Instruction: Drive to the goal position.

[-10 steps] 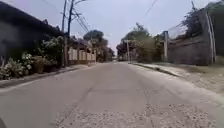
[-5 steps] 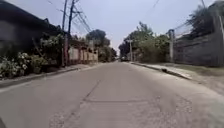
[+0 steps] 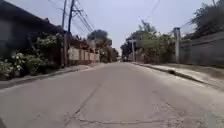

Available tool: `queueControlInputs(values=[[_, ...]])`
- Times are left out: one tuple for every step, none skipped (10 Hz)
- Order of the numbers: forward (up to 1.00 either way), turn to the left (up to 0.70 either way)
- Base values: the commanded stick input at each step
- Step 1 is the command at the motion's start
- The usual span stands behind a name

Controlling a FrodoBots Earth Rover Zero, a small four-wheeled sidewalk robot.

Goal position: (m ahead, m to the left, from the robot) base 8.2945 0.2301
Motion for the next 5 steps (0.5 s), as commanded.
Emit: queueControlInputs(values=[[1.00, 0.01], [1.00, 0.01], [1.00, 0.01], [1.00, 0.01], [1.00, 0.01]])
